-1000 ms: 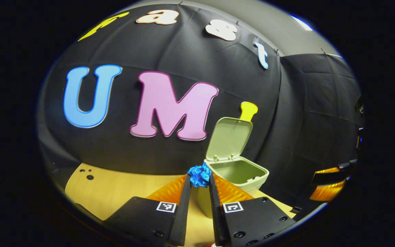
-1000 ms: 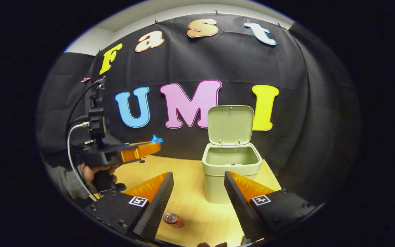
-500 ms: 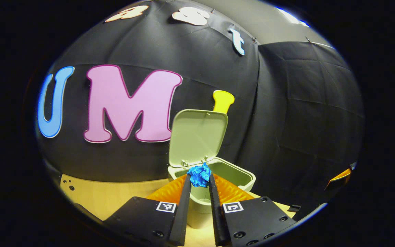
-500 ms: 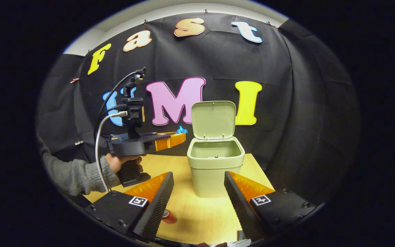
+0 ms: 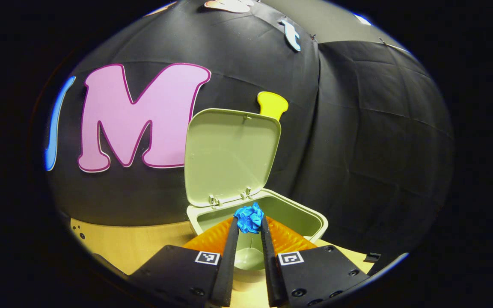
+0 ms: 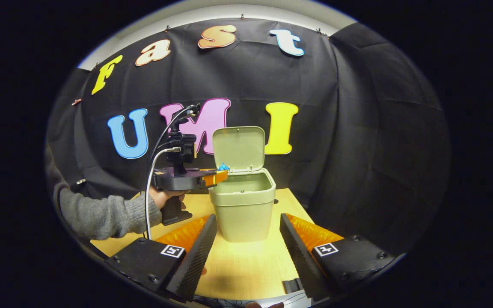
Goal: Press the lid of the desktop garbage bin to open it, pick up the crumpled paper on the desktop and throw it into the bin, then pick up the pop can on the desktop and drop it into the bin, and finally close the garbage bin lid.
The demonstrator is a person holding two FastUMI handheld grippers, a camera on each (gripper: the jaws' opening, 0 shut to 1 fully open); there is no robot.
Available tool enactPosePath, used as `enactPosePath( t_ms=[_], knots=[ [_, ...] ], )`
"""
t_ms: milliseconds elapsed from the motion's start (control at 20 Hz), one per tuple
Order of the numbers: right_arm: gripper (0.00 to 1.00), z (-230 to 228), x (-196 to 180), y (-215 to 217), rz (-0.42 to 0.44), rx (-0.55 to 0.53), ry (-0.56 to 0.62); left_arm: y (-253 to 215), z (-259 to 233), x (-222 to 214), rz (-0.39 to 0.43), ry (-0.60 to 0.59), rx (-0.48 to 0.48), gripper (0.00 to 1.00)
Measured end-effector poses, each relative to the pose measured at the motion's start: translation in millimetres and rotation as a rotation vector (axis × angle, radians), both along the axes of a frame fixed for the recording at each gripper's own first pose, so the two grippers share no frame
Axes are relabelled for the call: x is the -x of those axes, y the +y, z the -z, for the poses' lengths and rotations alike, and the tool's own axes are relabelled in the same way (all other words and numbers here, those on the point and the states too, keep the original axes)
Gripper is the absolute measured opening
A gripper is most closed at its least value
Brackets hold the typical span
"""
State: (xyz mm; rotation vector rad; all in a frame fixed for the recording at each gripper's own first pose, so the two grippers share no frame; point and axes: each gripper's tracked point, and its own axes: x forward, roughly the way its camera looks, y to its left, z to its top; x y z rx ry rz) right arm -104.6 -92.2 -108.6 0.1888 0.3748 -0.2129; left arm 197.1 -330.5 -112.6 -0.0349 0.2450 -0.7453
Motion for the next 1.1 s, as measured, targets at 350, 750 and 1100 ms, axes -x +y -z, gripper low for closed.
enactPosePath(
  t_ms=[350, 750, 1100],
  knots=[
    [0.93, 6.5, -8.0, 0.2, -0.008, -0.006, -0.005, -7.5, 20.1, -7.1, 0.014, 0.044, -0.056, 0.35],
    [0.94, 8.9, -22.1, 11.0, -0.064, -0.004, -0.006, -20.7, 32.1, 2.2, 0.059, 0.075, -0.08, 0.54],
    [0.94, 17.1, -32.2, 20.1, -0.112, -0.034, -0.004, 17.2, 1.9, 14.7, -0.022, -0.001, -0.036, 0.99]
  ],
)
